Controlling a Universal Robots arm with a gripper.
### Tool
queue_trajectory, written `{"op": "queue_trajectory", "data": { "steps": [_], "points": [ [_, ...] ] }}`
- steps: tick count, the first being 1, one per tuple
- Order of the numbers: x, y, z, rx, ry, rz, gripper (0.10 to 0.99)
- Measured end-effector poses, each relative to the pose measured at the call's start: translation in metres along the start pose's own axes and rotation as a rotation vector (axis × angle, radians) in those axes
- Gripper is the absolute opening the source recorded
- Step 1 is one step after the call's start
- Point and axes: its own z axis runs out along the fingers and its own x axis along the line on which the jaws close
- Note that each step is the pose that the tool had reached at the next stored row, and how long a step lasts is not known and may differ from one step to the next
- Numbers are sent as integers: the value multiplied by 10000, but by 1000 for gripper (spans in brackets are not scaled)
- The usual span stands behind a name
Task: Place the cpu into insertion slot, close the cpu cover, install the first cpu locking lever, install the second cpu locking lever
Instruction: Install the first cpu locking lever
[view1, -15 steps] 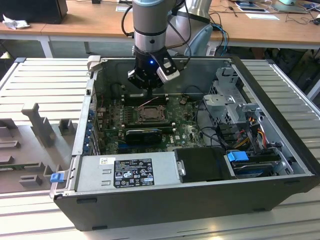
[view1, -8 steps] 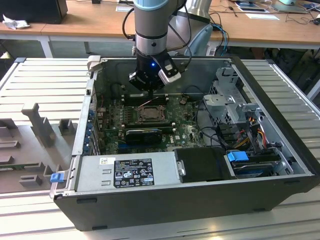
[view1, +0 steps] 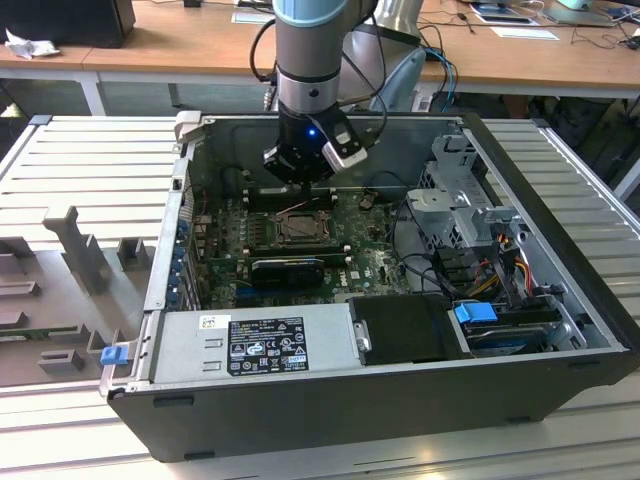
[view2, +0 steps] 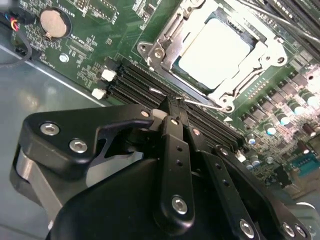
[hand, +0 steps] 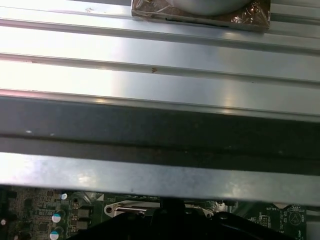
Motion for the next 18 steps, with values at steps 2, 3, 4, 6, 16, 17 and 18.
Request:
{"op": "queue_trajectory", "data": {
  "steps": [2,3,4,6,16,17,18],
  "points": [
    [-13,-4,24,0,-1,0,106],
    [-18,-5,34,0,0,0,106],
    [-21,-6,41,1,0,-1,106],
    [-32,-9,58,0,-1,0,106],
    [-63,-21,140,9,2,-7,106],
    [-62,-22,151,15,1,-8,106],
    [-61,-25,175,16,2,-9,106]
  ]
}}
